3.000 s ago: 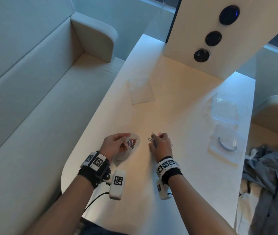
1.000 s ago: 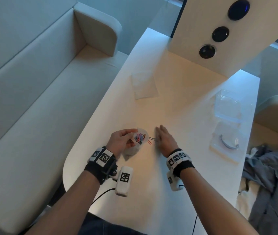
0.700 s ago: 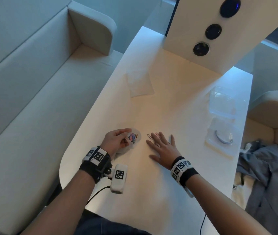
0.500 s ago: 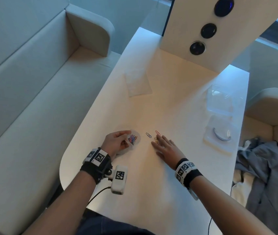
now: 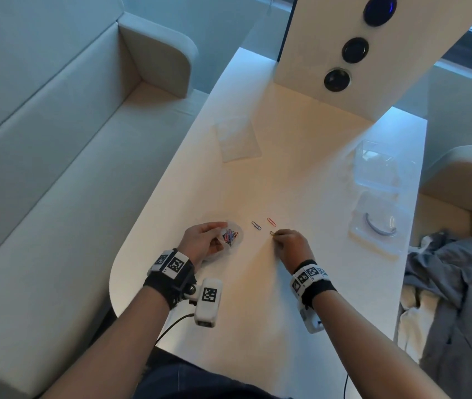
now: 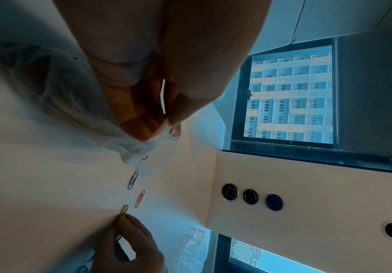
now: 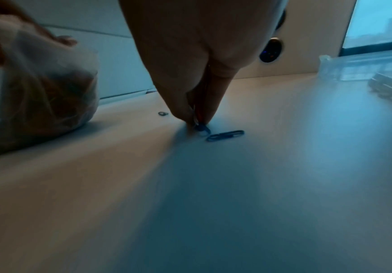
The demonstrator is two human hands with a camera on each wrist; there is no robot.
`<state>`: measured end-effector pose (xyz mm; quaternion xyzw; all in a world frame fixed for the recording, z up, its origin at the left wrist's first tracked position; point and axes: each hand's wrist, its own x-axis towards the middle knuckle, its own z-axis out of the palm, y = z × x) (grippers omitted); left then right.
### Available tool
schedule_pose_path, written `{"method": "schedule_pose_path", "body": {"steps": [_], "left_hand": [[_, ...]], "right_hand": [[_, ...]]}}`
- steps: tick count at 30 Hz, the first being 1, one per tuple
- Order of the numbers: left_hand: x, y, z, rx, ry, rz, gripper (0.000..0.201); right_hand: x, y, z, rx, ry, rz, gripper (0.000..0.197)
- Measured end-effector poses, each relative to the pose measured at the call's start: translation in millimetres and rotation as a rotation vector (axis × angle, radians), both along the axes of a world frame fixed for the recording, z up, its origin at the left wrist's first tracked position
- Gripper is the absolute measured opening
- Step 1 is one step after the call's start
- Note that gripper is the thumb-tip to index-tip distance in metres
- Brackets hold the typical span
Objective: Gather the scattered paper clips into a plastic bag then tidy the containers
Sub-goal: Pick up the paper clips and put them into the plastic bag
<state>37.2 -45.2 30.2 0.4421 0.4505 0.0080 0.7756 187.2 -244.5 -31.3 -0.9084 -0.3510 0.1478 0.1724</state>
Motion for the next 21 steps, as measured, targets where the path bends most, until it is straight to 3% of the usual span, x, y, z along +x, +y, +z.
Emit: {"method": "schedule_pose_path", "body": {"steps": [3,8,14,17,21], "left_hand": [[-0.7,-0.8,1.2,-0.012,-0.006,0.010,0.018],[1.8,-4.0,2.5,-0.011,-0.007,0.000,0.020],[6.6,-9.2,1.9,-0.038,-0.005,-0.002,0.017],[12.3,-14.8,-0.9,-0.037,0.010,-0.009,0.016],[19.3,-24.9,-0.8,-0.042,0.010,-0.029,0.017]], "right_hand": [[6.4,4.0,4.2,0.082,0.151,-0.241,0.014],[11.4,0.3,11.5,0.278,0.510,-0.814,0.014],[0.0,1.4,29.1,0.824,1.201,-1.117,0.025],[-12.3,12.9,42.1,1.005,1.398,-1.120,0.031],[-43.2,37.3,62.7,0.917,1.299,-0.926,0.024]]}}
